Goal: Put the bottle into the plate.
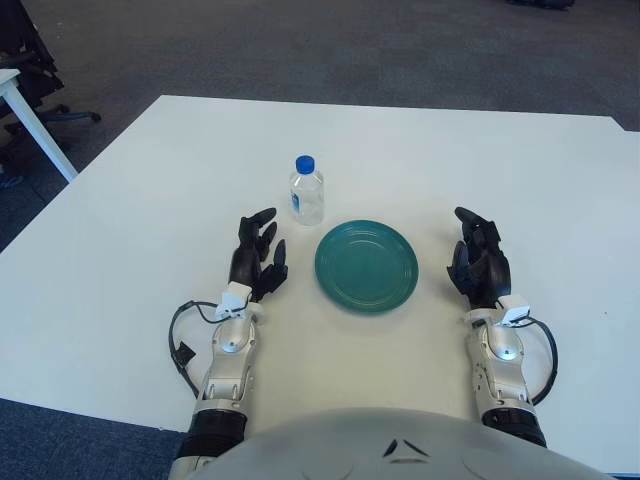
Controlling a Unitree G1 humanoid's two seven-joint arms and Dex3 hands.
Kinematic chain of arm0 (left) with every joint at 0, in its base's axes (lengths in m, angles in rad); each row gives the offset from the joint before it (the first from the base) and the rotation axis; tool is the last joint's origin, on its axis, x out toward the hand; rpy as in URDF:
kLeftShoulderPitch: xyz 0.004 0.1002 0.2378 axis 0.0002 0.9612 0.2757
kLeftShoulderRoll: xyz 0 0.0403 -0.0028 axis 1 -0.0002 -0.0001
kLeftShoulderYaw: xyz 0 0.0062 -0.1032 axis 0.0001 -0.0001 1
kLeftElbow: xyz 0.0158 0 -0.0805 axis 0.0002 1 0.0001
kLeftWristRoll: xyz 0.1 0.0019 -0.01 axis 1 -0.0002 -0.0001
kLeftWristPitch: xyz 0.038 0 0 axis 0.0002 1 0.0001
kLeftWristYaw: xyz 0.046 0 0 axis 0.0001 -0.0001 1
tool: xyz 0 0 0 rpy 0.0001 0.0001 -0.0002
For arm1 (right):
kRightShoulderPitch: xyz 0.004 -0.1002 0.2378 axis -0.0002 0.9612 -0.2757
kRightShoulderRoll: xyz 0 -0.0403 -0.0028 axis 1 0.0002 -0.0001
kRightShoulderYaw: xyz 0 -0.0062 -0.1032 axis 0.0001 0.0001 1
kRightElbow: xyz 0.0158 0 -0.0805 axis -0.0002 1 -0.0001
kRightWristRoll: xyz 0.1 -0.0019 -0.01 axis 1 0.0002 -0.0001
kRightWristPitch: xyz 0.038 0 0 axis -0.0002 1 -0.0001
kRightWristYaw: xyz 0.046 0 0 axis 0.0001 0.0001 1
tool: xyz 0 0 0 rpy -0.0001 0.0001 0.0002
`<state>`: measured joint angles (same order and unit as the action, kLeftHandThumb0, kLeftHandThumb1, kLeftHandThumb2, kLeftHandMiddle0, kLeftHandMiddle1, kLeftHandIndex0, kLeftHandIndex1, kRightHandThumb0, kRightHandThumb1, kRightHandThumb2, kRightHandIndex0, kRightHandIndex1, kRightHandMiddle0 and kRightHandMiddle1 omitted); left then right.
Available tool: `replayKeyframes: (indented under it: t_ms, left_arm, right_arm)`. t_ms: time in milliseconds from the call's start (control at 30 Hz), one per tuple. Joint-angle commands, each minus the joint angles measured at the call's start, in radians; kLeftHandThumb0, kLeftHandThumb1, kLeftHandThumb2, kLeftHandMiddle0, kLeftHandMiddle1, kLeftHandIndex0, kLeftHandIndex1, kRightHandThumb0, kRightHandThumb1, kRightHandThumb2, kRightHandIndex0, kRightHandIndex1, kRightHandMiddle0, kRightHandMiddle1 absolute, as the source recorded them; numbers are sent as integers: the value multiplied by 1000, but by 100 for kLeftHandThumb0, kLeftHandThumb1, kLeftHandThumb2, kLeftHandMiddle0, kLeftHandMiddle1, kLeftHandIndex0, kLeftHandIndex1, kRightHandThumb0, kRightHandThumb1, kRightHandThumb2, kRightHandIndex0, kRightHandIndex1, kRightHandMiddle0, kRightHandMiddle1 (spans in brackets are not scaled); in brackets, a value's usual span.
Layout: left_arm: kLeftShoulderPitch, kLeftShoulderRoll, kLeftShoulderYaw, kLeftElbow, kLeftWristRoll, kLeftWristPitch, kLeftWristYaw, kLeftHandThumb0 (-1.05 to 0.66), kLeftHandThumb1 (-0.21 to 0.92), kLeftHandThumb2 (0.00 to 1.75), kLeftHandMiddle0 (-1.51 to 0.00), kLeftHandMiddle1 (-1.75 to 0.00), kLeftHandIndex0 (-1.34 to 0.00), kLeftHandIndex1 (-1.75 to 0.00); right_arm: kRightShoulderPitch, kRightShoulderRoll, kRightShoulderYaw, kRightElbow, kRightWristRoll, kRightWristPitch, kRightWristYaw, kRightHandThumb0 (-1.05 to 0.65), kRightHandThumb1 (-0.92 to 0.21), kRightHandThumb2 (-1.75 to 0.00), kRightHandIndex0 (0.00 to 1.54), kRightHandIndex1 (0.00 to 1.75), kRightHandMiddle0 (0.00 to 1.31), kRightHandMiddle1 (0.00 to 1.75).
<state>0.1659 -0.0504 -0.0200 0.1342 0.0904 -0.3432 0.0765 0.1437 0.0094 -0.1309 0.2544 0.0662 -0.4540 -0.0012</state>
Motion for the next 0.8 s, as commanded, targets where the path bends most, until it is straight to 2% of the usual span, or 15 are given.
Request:
replayKeyframes:
  t_ms: [0, 467, 767]
  left_arm:
    - [11, 4, -4, 22, 18, 9, 14, -74, 92, 64, -42, -14, 0, -95]
    - [0, 10, -7, 36, 50, 8, 36, -80, 92, 60, -46, -15, -1, -97]
    - [-16, 14, -11, 32, 106, 57, 73, -86, 92, 55, -43, -14, 0, -96]
  right_arm:
    - [50, -7, -13, 63, 2, 54, -5, -62, -92, -70, 38, 11, 0, 81]
    - [50, -6, -15, 53, 4, 77, -11, -62, -92, -69, 40, 11, 0, 82]
    - [45, -11, -19, 62, 11, 71, -4, -61, -92, -68, 41, 11, 0, 82]
